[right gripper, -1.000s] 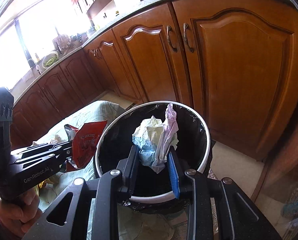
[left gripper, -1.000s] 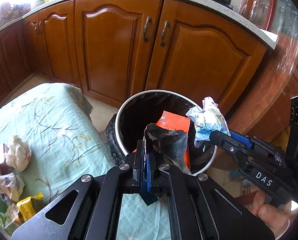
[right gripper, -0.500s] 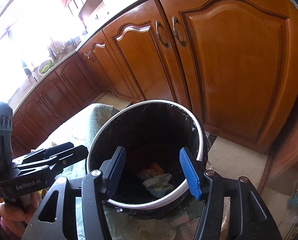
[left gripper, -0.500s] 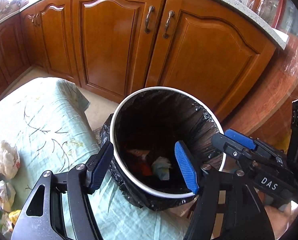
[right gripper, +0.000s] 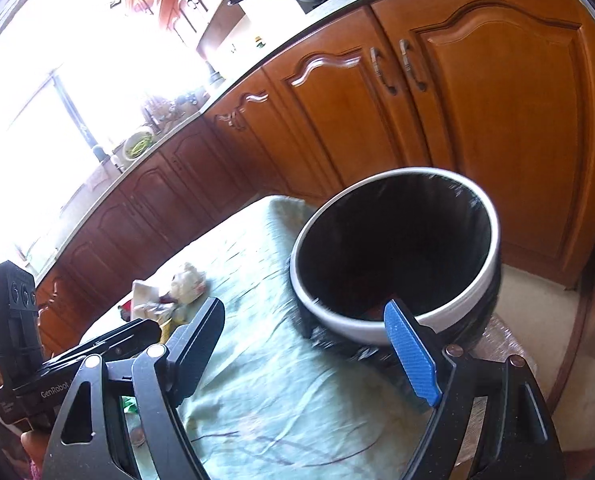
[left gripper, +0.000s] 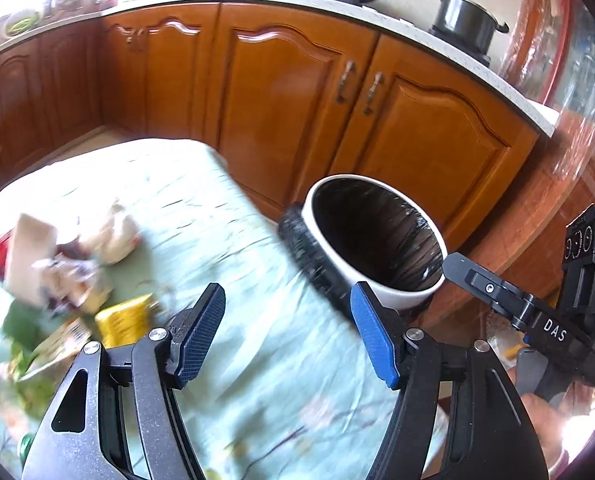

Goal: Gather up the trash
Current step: 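Move both open tools from the bin back over the table, then grasp the white foam fruit net with the left tool while the right tool grasps the yellow snack bag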

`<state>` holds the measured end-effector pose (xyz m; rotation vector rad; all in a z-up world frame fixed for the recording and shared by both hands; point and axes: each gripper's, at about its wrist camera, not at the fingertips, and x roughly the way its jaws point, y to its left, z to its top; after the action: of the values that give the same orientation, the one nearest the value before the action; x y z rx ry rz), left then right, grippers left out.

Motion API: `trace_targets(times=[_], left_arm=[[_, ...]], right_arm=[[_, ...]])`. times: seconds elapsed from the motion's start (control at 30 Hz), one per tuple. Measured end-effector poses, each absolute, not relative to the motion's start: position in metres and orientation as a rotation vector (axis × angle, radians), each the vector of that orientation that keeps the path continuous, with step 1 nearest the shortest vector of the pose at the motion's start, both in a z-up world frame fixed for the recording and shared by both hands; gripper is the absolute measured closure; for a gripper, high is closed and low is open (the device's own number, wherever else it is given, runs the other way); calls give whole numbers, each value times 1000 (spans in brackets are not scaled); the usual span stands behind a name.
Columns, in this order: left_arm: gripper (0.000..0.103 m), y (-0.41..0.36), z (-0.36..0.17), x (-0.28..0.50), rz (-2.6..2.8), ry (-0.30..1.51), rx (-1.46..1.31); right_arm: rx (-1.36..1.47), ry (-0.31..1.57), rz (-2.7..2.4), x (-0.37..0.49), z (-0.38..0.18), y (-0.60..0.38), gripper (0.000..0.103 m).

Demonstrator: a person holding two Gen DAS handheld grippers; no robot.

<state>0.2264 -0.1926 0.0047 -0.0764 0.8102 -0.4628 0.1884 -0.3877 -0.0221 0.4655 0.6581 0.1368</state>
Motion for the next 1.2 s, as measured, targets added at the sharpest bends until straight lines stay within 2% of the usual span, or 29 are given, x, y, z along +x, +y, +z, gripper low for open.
trace_targets(times=[0.37,0.77,1.0,1.2], left_arm=[[36,-96,7,184,-323,778,-130],[34,14,-8,174,-84,800,-270],[25,70,-14,180,46,794,-300],[23,99,-24,203,114,806,-255]], right_arm=[[434,718,273,183,-31,-314,19],[366,766,365,203,-39,-244,19],[353,789,386,221,-47,-221,19],[360,824,388,240,-59,-207,19]])
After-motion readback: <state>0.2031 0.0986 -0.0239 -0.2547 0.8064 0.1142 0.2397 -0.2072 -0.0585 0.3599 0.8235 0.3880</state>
